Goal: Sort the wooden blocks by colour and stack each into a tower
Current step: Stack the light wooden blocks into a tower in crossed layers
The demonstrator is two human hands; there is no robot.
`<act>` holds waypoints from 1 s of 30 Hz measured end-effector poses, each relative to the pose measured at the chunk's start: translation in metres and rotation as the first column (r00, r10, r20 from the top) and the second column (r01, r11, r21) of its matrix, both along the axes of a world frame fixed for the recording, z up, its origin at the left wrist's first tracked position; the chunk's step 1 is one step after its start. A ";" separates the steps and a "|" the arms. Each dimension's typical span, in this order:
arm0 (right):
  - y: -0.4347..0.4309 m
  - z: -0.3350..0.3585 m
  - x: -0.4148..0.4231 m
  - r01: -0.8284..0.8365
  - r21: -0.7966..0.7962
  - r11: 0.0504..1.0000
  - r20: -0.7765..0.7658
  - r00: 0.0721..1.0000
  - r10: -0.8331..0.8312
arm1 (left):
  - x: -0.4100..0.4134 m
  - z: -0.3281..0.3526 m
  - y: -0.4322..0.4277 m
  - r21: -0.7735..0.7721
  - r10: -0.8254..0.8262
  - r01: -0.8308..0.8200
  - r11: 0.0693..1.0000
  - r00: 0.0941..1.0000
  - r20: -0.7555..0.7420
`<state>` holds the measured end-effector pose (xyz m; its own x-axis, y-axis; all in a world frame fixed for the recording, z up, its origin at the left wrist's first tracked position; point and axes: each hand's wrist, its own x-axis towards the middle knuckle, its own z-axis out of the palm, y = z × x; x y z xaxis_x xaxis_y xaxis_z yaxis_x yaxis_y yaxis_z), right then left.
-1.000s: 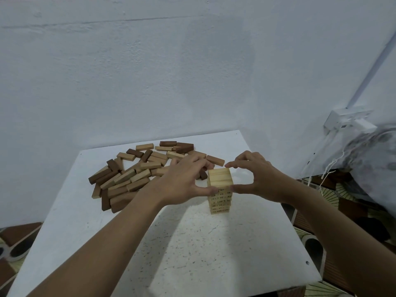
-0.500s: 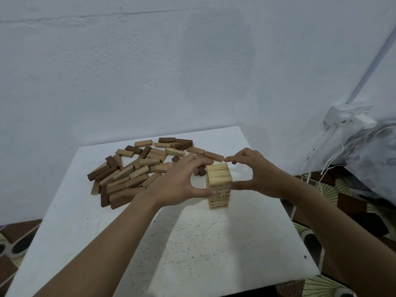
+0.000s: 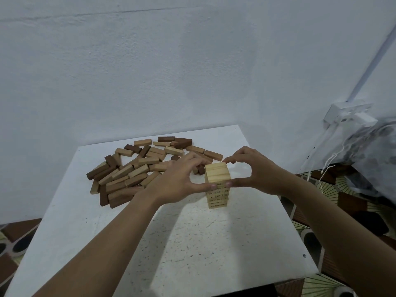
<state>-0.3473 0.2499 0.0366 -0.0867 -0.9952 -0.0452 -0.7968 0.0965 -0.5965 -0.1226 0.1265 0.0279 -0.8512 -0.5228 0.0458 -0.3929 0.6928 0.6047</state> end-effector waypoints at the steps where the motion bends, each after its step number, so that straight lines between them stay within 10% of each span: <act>1: 0.000 0.000 0.000 0.003 0.003 1.000 -0.001 1.000 -0.003 | 0.000 0.000 0.000 0.000 0.000 0.000 1.000 1.000 0.004; 30: 0.001 -0.004 -0.003 -0.019 -0.018 1.000 0.014 1.000 0.020 | -0.006 0.003 0.006 0.011 0.007 -0.007 1.000 1.000 -0.001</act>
